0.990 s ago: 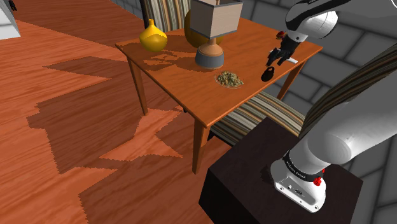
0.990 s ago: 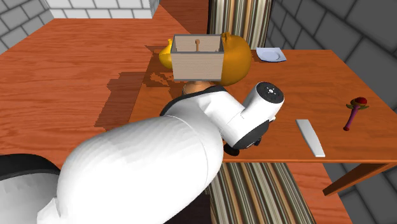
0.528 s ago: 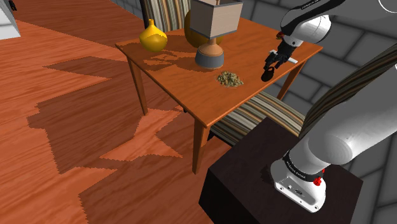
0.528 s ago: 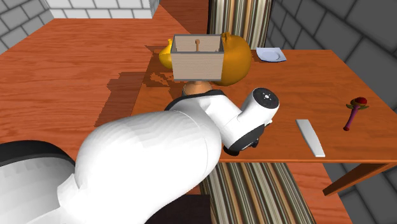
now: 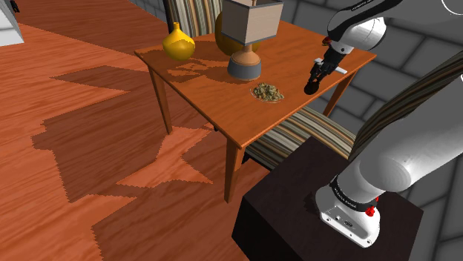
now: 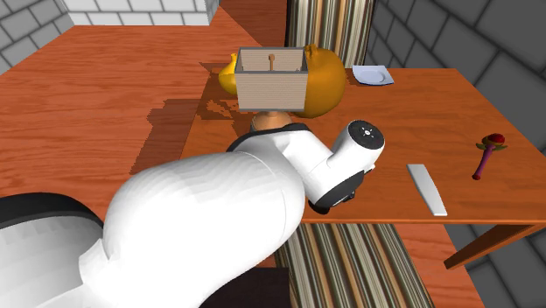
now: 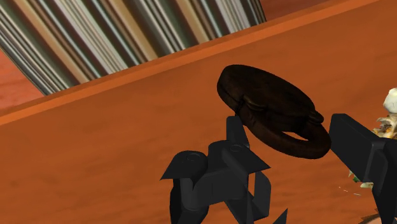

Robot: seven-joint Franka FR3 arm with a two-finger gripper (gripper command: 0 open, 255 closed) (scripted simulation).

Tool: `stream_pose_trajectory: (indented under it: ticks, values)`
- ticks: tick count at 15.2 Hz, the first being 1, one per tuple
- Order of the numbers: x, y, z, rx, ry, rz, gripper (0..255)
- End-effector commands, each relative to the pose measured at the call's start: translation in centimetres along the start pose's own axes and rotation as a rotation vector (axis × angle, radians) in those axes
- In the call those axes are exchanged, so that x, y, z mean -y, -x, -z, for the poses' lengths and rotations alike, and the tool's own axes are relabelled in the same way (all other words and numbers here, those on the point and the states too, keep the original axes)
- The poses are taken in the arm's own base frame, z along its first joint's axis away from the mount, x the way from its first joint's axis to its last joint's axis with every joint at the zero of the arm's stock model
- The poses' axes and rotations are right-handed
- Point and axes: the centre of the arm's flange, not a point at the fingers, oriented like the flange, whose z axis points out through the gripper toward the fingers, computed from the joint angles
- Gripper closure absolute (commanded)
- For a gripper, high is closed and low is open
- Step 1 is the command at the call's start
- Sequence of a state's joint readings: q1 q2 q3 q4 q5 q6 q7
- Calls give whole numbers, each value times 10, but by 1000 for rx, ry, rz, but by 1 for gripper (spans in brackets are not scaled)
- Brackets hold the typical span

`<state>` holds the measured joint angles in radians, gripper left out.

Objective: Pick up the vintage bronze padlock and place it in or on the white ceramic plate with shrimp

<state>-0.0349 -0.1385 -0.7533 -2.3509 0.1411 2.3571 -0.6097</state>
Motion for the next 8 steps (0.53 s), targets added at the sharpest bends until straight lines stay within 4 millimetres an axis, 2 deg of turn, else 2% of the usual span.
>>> stream_pose_trajectory:
  ticks: [1,7,8]
  values:
    - [1,0,-1,3,-1,1,255]
    - [1,1,-1,3,-1,1,255]
    - [1,0,4,3,-1,1,255]
